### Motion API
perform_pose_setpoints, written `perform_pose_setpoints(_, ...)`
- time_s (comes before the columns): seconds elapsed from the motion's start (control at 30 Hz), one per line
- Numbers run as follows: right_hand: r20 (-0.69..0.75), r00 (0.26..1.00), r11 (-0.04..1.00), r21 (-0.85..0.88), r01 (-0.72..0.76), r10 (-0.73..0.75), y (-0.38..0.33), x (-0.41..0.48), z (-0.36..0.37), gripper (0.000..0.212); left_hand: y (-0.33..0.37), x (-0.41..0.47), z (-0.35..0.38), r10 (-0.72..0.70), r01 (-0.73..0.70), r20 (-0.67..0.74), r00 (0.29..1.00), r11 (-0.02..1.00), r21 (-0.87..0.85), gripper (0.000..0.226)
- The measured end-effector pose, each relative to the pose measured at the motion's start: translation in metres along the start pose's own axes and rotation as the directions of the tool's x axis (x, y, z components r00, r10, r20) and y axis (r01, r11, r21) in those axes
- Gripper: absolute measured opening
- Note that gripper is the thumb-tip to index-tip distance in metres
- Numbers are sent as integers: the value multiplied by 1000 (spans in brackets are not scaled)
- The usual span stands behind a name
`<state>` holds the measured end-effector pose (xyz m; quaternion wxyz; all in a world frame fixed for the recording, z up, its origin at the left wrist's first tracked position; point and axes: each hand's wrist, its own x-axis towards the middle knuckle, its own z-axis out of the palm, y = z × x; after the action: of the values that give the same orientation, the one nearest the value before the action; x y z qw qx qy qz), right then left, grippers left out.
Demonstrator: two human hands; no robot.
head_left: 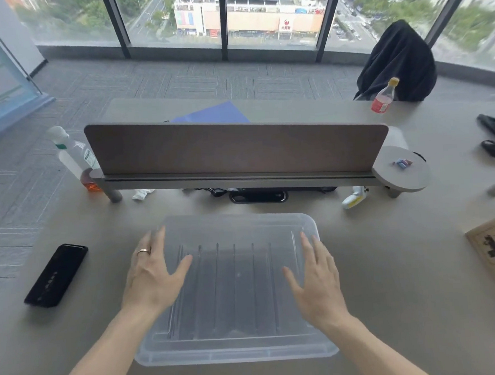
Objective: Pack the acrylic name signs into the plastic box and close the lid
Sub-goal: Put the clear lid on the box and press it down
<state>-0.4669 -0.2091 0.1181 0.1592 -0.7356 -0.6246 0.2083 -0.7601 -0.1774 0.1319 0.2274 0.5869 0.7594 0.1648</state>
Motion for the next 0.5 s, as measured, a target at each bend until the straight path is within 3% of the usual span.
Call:
perform_pose_setpoints(0.1,103,980,974,-131,183,-170,-22,14,8,72,28,4,15,204,-207,59,977,976,64,80)
perform_pose_setpoints(0.27,222,939,922,-231,312,-263,-36,24,41,67,37,1,65,246,-300,241,939,928,222,73)
perform_pose_setpoints(0.5,209,932,900,-266,345,-295,-20,23,65,63,22,-3,94,297,-338,168,940,878,340,73)
